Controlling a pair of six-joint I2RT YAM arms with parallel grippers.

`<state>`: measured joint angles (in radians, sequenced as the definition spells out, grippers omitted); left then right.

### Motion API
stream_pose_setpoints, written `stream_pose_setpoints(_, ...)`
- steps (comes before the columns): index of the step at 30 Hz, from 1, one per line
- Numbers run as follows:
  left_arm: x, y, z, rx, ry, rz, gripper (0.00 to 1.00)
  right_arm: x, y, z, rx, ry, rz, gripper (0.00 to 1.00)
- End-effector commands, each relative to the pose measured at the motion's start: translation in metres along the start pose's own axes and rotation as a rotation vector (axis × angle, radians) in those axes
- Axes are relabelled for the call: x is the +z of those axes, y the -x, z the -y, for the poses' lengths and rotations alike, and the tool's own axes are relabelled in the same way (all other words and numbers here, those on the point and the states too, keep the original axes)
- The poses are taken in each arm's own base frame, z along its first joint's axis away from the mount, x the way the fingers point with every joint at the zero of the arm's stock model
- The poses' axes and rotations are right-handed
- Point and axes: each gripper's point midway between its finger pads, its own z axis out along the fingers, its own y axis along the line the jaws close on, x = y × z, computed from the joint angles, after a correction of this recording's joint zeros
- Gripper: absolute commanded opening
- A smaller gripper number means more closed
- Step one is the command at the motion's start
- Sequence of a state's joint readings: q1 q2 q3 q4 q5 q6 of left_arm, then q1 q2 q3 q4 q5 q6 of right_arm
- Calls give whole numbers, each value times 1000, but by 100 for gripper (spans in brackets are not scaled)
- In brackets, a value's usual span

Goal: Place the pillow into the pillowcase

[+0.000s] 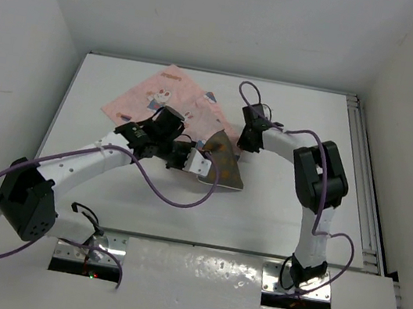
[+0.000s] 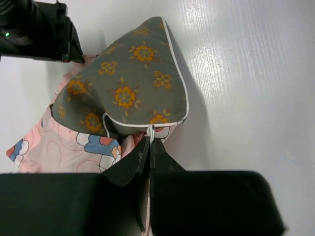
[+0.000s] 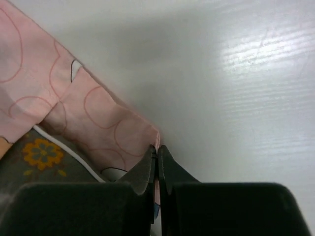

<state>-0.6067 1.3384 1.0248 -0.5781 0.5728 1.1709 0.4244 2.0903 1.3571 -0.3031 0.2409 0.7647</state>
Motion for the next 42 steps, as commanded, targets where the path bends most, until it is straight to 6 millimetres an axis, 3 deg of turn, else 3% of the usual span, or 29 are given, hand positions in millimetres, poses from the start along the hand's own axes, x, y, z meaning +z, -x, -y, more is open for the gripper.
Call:
stream_pose_setpoints(1, -12, 26, -14, 31, 66, 81, 0, 5, -55, 21, 7, 6, -128, 0)
stream_pose_setpoints(4, -19, 30, -38, -161, 180, 98, 0, -31, -17, 4, 53, 162, 13, 0)
stream_pose_setpoints(5, -29, 40, -62, -175, 261, 134, 0, -42, -3, 3, 68, 194, 48, 0)
stream_pose_setpoints(7, -46, 44, -91, -306, 354, 178, 0, -87, 36, -10, 89, 299, 151, 0)
stream_pose_setpoints(8, -65, 59, -117, -297, 422, 228, 0, -104, 56, -9, 94, 328, 198, 0)
stream_pose_setpoints(9, -78, 58, -132, -327, 471, 245, 0, -121, 69, -10, 94, 360, 231, 0)
stream_pose_setpoints(11, -112, 79, -165, -378, 580, 343, 0, -176, 112, -7, 100, 418, 372, 0)
stream_pose_setpoints(12, -129, 78, -177, -445, 628, 382, 0, -206, 131, 0, 111, 441, 452, 0)
stream_pose_setpoints(15, -176, 91, -207, -515, 745, 512, 0, -252, 155, 7, 109, 494, 560, 0)
stream_pose_setpoints(18, -211, 108, -217, -514, 785, 628, 0, -290, 171, 18, 131, 530, 627, 0)
stream_pose_setpoints(24, -243, 151, -218, -312, 792, 762, 0, -354, 194, 19, 116, 590, 772, 0)
stream_pose_setpoints(28, -257, 169, -218, -214, 811, 808, 0, -378, 201, 21, 96, 582, 832, 0)
stream_pose_setpoints(36, -263, 171, -216, -159, 860, 809, 0, -411, 201, 19, 80, 596, 892, 0)
stream_pose_setpoints(39, -285, 180, -219, -50, 953, 815, 0, -427, 204, 20, 65, 598, 928, 0)
stream_pose_setpoints(40, -304, 187, -224, 5, 1031, 832, 0, -435, 207, 22, 60, 596, 948, 0)
stream_pose_setpoints(42, -323, 192, -230, 82, 1124, 825, 0, -460, 215, 23, 45, 601, 999, 0)
